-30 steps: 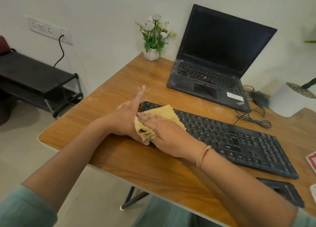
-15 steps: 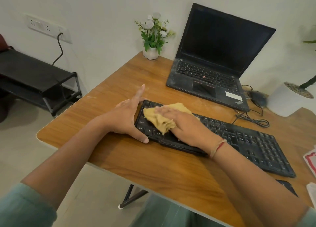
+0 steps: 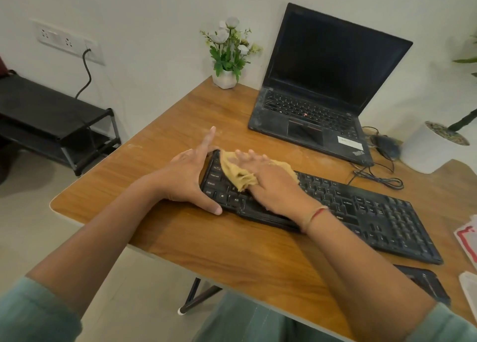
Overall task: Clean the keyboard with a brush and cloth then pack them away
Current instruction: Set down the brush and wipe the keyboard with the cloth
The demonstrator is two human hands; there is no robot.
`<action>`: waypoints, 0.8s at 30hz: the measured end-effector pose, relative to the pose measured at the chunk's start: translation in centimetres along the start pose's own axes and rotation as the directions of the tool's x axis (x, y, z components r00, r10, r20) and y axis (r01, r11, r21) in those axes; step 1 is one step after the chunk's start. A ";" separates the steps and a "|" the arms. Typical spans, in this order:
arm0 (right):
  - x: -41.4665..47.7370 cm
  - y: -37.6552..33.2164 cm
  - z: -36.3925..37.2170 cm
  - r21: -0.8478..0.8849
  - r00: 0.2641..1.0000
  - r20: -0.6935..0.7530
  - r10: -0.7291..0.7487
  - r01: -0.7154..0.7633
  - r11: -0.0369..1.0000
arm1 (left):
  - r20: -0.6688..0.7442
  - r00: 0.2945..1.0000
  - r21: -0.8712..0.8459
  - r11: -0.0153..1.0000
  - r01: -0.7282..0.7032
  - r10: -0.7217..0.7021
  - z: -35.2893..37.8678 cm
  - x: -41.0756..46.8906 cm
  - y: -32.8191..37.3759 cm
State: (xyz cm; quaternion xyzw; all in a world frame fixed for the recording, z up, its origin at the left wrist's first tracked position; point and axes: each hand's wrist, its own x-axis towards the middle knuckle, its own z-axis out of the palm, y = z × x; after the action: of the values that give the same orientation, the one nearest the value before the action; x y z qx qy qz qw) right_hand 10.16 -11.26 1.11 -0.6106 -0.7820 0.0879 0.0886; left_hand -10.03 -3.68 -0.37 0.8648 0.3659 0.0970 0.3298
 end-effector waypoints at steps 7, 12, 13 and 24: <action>1.2 -2.4 -0.2 0.001 0.982 0.034 -0.187 0.187 0.982 | 0.001 1.000 -0.009 1.000 -0.010 0.010 0.0 0.0 0.1; 2.8 -3.2 -1.2 -0.034 0.965 0.034 -0.261 0.263 0.964 | -0.012 1.000 -0.020 1.000 -0.006 0.006 0.0 -0.1 0.2; 2.4 -3.3 -1.1 0.008 0.952 0.035 -0.306 0.305 0.952 | -0.009 1.000 -0.024 1.000 -0.011 0.011 0.0 -0.1 0.3; 3.9 -2.4 -2.0 -0.060 0.938 0.063 -0.340 0.344 0.937 | -0.005 1.000 -0.021 1.000 -0.019 0.019 -0.2 -0.1 0.2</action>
State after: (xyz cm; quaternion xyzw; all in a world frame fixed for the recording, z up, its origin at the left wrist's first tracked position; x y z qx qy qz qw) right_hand 7.45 -7.99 3.72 -0.4656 -0.8809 0.0593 0.0606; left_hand -10.06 -3.79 -0.11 0.8645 0.3574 0.1059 0.3371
